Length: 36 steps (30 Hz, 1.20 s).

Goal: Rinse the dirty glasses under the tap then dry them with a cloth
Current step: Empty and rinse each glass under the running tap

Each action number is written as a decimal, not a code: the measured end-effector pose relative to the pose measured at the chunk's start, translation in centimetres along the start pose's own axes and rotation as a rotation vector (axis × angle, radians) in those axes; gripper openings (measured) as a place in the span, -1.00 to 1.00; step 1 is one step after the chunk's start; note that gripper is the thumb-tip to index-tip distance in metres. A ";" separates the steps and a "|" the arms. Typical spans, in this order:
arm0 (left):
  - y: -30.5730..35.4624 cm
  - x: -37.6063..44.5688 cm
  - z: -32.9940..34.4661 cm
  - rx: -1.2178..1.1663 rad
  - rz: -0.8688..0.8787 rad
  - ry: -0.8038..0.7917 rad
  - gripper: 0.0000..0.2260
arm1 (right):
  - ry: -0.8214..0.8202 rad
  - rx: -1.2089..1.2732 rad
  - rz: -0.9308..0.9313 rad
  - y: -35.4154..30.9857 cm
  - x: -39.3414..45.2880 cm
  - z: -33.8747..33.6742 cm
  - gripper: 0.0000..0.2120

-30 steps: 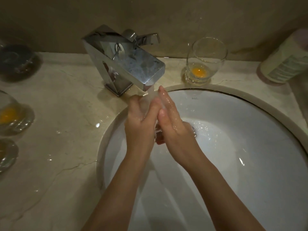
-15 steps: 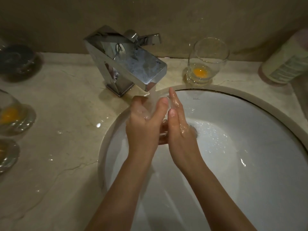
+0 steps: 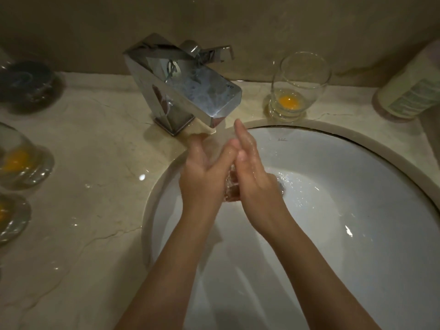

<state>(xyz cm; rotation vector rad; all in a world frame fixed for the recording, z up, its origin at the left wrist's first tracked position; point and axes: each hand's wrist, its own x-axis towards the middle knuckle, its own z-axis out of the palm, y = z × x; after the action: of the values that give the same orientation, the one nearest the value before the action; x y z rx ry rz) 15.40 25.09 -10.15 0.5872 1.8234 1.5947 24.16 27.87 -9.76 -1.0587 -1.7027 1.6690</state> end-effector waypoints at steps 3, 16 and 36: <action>0.2 -0.6 0.1 0.177 0.088 0.078 -0.58 | -0.050 0.001 -0.031 0.1 0.0 0.1 -0.65; 0.6 -0.4 0.0 0.177 0.068 0.051 -0.69 | -0.016 0.142 0.065 0.3 0.1 0.3 -0.67; 0.2 0.1 -0.8 -0.080 -0.024 -0.075 -0.57 | -0.034 0.249 0.175 0.0 0.7 0.1 -0.57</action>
<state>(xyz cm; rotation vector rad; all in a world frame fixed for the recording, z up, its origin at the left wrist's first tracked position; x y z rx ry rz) 14.79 24.62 -9.92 0.5785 1.6976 1.6002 23.72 28.37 -9.87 -1.0898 -1.4094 1.9594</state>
